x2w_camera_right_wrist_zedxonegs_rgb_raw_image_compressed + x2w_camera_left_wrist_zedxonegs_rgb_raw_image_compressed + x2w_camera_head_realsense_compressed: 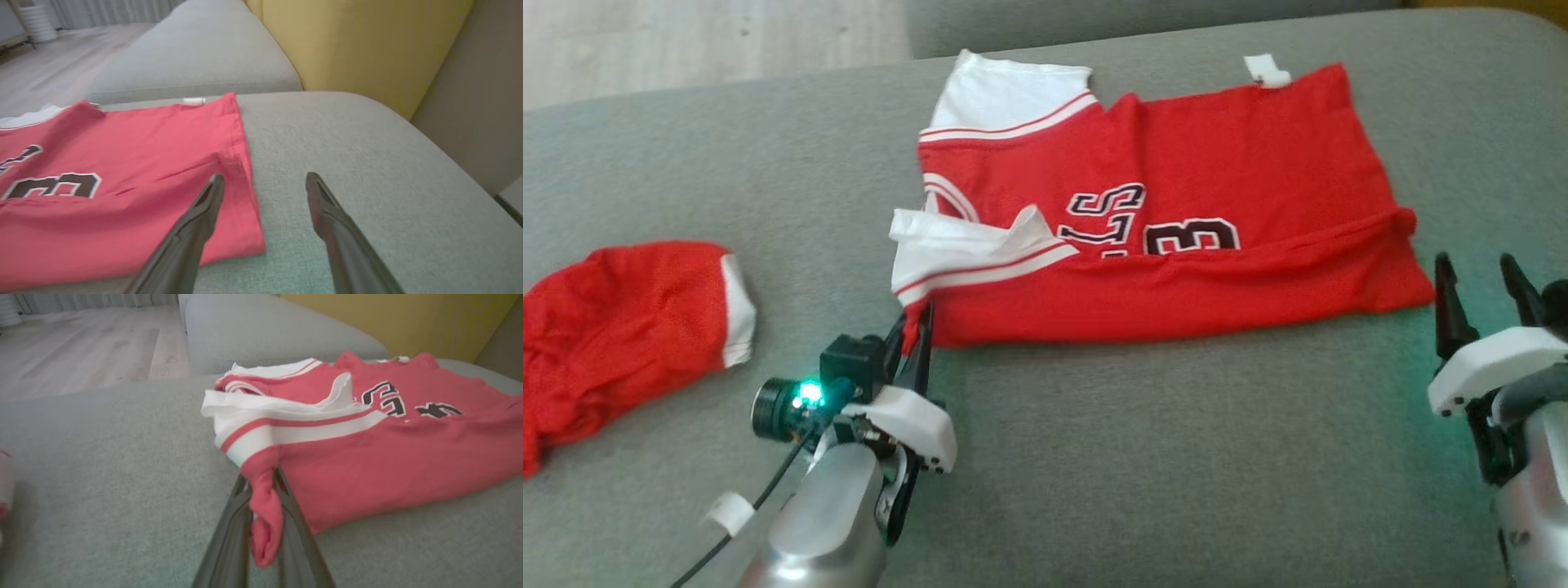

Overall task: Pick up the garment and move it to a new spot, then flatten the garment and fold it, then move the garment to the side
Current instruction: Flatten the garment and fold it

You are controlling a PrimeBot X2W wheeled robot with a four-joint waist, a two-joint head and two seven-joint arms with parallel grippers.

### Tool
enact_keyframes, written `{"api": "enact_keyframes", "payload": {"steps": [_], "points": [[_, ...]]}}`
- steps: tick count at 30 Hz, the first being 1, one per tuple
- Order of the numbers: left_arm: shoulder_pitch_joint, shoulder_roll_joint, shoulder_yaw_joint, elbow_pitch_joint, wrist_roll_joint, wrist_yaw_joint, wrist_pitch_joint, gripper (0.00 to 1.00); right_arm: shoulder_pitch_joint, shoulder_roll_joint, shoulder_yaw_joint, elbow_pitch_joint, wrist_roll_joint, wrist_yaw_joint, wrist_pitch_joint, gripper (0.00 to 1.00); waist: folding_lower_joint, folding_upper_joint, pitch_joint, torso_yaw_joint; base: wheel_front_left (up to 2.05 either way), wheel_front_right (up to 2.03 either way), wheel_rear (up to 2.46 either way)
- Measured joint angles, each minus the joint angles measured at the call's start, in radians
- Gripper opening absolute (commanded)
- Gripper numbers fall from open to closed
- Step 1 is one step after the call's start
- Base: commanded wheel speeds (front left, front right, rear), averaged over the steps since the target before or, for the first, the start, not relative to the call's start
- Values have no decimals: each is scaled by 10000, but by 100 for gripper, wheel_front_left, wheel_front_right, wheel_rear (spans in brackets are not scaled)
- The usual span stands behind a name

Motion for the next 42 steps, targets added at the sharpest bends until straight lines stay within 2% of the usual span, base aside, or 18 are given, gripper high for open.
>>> {"api": "enact_keyframes", "payload": {"steps": [7, 18, 19, 20, 27, 33, 42], "points": [[133, -4, -176, -828, -98, 4, -209, 0, -593, 347, -746, 1662, -497, 0, 1298, 100, 0, 0, -74, 523, 0, 0, 0], [468, -2, -688, -1191, -98, 12, -213, 0, -1346, 692, -1250, 2957, -583, 0, 1804, 100, -1, 0, -42, 746, 0, 0, 0], [468, -2, -698, -1191, -98, 31, -213, 0, -1408, 694, -1250, 3032, -587, 0, 1804, 36, -1, 0, -35, 736, 0, 0, 0], [469, 2, -711, -1189, -98, 96, -215, 0, -1457, 706, -1248, 3103, -608, 0, 1802, 0, -1, 0, -31, 721, 0, 0, 0], [470, 86, -711, -1133, -98, 190, -245, 0, -1554, 779, -1177, 3377, -769, 0, 1197, 0, 0, 0, -135, 505, 0, 0, 0], [697, 201, -709, -815, -173, 316, -282, 0, -1473, 589, -1195, 3390, -1267, 0, 328, 0, -1, 0, -486, 286, 0, 0, 0], [1788, 291, -771, -616, -596, 184, -178, 0, -311, 788, -1338, 3237, -1047, 0, 15, 0, -2, 0, -1375, -86, 0, 0, 0]]}}
